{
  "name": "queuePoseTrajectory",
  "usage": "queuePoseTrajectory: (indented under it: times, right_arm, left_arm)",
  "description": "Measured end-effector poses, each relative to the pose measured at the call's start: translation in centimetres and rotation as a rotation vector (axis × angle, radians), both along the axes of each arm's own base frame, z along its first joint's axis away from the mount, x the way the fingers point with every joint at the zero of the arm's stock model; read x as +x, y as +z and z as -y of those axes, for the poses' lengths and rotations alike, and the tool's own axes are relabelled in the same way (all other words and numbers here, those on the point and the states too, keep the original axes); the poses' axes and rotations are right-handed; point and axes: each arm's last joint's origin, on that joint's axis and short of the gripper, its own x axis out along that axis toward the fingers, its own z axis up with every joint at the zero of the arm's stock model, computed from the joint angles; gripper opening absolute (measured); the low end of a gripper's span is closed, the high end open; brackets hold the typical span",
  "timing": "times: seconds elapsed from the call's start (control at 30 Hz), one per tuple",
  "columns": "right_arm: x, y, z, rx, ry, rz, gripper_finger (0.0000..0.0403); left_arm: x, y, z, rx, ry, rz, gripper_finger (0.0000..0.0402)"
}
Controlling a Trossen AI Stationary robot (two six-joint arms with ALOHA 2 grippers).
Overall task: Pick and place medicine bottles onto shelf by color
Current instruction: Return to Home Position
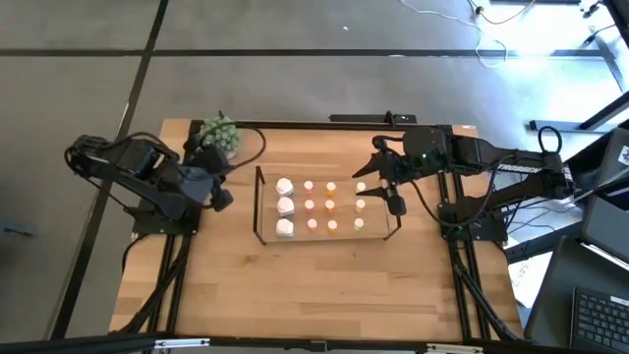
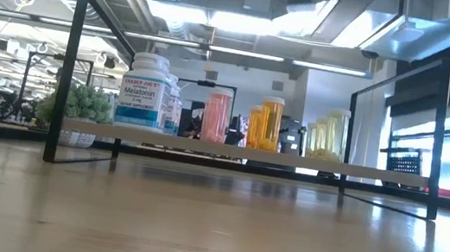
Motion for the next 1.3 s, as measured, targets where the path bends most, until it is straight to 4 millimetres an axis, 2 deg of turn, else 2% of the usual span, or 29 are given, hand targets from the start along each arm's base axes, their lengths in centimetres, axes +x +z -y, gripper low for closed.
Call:
queuePoseTrajectory:
  times: [0.2, 0.27, 0.33, 0.5, 0.53, 0.77, 0.93, 1.03, 1.13, 1.3]
  right_arm:
    - [0.1, 0.2, 0.0, 0.135, -0.069, -0.001, 0.0210]
    - [0.1, 0.1, 0.0, 0.169, -0.085, -0.013, 0.0197]
    - [-0.1, 0.0, 0.0, 0.188, -0.097, -0.031, 0.0165]
    - [-1.4, 0.1, -0.1, 0.211, -0.106, -0.080, 0.0028]
    - [-1.8, 0.1, -0.1, 0.210, -0.107, -0.091, 0.0015]
    - [-5.9, 1.5, -0.3, 0.255, -0.131, -0.087, 0.0006]
    - [-9.9, 3.1, -0.4, 0.198, -0.144, 0.040, 0.0004]
    - [-12.5, 3.5, -0.5, 0.176, -0.166, 0.104, 0.0005]
    - [-14.7, 3.0, -0.4, 0.185, -0.208, 0.149, 0.0003]
    - [-17.5, 1.0, -0.5, 0.188, -0.212, 0.241, 0.0002]
  left_arm:
    - [-2.3, -0.5, -0.7, -0.029, -0.001, 0.053, 0.0001]
    - [-3.1, -0.9, -1.0, -0.051, 0.010, 0.092, 0.0001]
    - [-3.8, -1.8, -1.2, -0.070, 0.015, 0.107, 0.0001]
    - [-5.4, -3.5, -1.7, -0.120, -0.003, 0.216, 0.0001]
    - [-5.7, -3.8, -1.8, -0.129, -0.011, 0.246, 0.0000]
    - [-7.5, -5.7, -2.4, -0.139, -0.072, 0.388, 0.0000]
    - [-9.0, -7.1, -3.0, -0.133, -0.077, 0.476, 0.0000]
    - [-10.0, -8.2, -3.4, -0.127, -0.054, 0.511, 0.0001]
    - [-10.9, -9.2, -3.7, -0.132, -0.052, 0.562, 0.0001]
    - [-11.9, -10.3, -4.1, -0.098, -0.080, 0.666, 0.0000]
